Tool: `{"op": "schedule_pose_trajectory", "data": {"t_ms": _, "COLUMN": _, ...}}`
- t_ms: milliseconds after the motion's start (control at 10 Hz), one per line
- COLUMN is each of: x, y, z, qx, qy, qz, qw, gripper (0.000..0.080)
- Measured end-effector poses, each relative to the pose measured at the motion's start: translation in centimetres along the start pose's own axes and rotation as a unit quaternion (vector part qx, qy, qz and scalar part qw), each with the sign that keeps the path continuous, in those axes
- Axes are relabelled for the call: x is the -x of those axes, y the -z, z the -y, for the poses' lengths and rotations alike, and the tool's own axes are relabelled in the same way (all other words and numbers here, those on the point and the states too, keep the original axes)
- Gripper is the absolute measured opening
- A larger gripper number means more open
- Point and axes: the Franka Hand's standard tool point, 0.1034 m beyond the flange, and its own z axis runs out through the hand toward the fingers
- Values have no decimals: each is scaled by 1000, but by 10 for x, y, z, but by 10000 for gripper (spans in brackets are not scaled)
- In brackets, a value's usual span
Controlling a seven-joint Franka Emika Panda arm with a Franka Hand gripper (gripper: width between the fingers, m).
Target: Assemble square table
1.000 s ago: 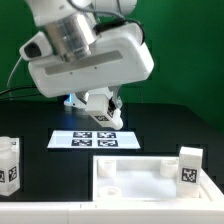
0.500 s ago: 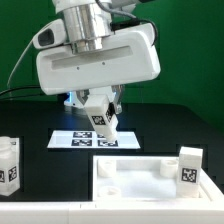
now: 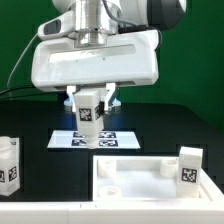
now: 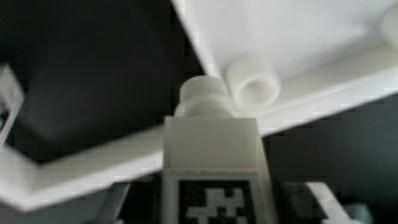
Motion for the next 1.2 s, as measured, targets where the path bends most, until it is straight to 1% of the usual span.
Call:
{"op": "schedule_pose_trajectory", "data": {"t_ms": 100, "x": 4, "y": -4, "z": -1, "qx": 9, "qy": 9, "qz": -26, "qw": 1000, "gripper": 281}}
{"op": "schedule_pose_trajectory", "data": {"t_ms": 200, "x": 14, "y": -12, "z": 16, "qx": -5, "qy": 35, "qz": 6, "qw": 999, "gripper": 281}}
{"op": "schedule_pose_trajectory", "data": {"t_ms": 300, "x": 5, "y": -14, "z": 34, "qx": -15, "qy": 59, "qz": -1, "qw": 998, "gripper": 281}}
{"op": "schedule_pose_trajectory", "data": {"t_ms": 400, "x": 3, "y": -14, "z": 31, "qx": -12, "qy": 57, "qz": -6, "qw": 998, "gripper": 281}}
{"op": "schedule_pose_trajectory", "data": {"t_ms": 700, "x": 6, "y": -15, "z": 31, "qx": -12, "qy": 58, "qz": -4, "qw": 998, "gripper": 281}}
{"op": "schedule_pose_trajectory", "data": {"t_ms": 800, "x": 4, "y": -18, "z": 35, "qx": -15, "qy": 76, "qz": -5, "qw": 997, "gripper": 281}}
{"op": "schedule_pose_trajectory", "data": {"t_ms": 900, "x": -4, "y": -24, "z": 46, "qx": -22, "qy": 112, "qz": -12, "qw": 993, "gripper": 281}}
{"op": "schedule_pose_trajectory", "data": {"t_ms": 1000, "x": -11, "y": -33, "z": 53, "qx": -27, "qy": 157, "qz": -25, "qw": 987, "gripper": 281}}
{"op": "schedule_pose_trajectory", "data": {"t_ms": 1100, "x": -12, "y": -42, "z": 52, "qx": -29, "qy": 169, "qz": -26, "qw": 985, "gripper": 281}}
{"op": "schedule_pose_trajectory", "data": {"t_ms": 1200, "x": -11, "y": -39, "z": 52, "qx": -29, "qy": 163, "qz": -24, "qw": 986, "gripper": 281}}
